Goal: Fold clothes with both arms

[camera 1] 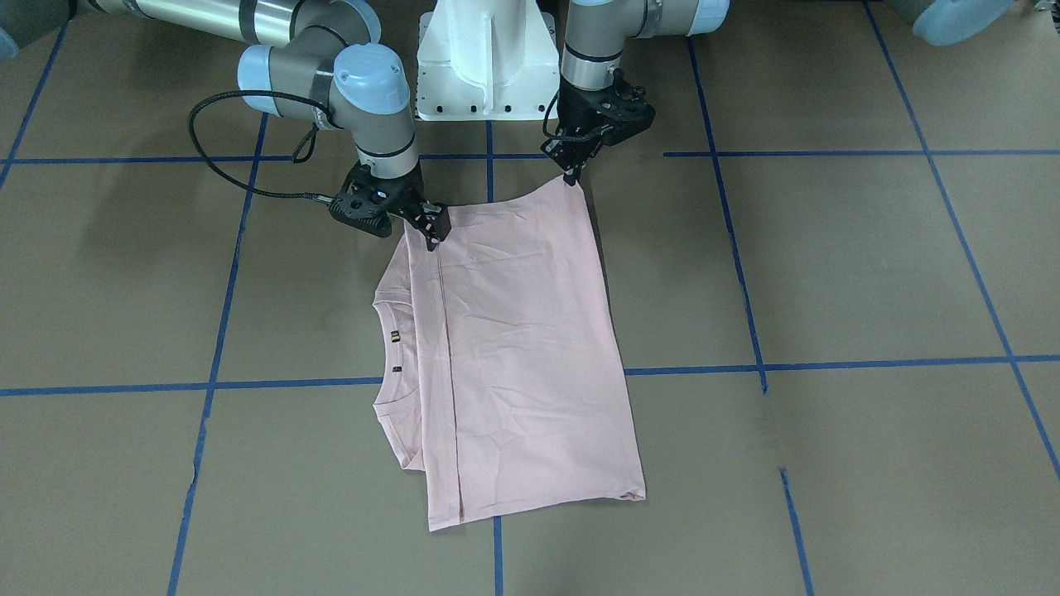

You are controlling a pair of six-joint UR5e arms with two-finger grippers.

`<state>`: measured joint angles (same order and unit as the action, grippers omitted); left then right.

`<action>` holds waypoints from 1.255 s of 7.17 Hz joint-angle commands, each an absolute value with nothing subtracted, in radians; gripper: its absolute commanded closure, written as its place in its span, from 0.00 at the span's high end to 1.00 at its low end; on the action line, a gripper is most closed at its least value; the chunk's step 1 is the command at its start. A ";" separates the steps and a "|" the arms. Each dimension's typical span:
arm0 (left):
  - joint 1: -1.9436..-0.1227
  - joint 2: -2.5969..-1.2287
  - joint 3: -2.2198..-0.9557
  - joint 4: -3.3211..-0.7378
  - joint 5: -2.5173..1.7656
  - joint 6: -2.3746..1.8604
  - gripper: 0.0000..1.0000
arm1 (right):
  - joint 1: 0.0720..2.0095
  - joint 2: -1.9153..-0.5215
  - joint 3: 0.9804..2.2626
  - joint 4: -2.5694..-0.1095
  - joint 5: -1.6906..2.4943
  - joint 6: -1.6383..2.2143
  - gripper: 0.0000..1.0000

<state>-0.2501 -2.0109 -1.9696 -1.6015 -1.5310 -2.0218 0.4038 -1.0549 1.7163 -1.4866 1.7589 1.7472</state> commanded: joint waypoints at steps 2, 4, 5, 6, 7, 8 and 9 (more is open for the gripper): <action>-0.250 -2.010 -1.970 -1.601 -1.532 -2.022 0.00 | 0.399 -1.055 1.715 -1.493 1.759 1.747 0.86; -0.252 -2.010 -1.970 -1.601 -1.531 -2.022 0.00 | 0.397 -1.055 1.715 -1.488 1.761 1.746 0.61; -0.252 -2.010 -1.968 -1.601 -1.531 -2.022 0.00 | 0.396 -1.055 1.715 -1.486 1.761 1.746 0.54; -0.252 -2.010 -1.968 -1.601 -1.531 -2.022 0.00 | 0.393 -1.055 1.715 -1.486 1.761 1.746 0.52; -0.250 -2.010 -1.968 -1.601 -1.531 -2.022 0.00 | 0.393 -1.054 1.713 -1.485 1.763 1.746 0.42; -0.250 -2.010 -1.968 -1.601 -1.531 -2.022 0.00 | 0.391 -1.055 1.712 -1.485 1.763 1.743 0.30; -0.250 -2.010 -1.968 -1.601 -1.531 -2.022 0.00 | 0.391 -1.055 1.712 -1.485 1.764 1.738 0.15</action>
<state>-0.2503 -2.0095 -1.9682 -1.6015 -1.5309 -2.0218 0.3925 -1.0540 1.7137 -1.4847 1.7626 1.7427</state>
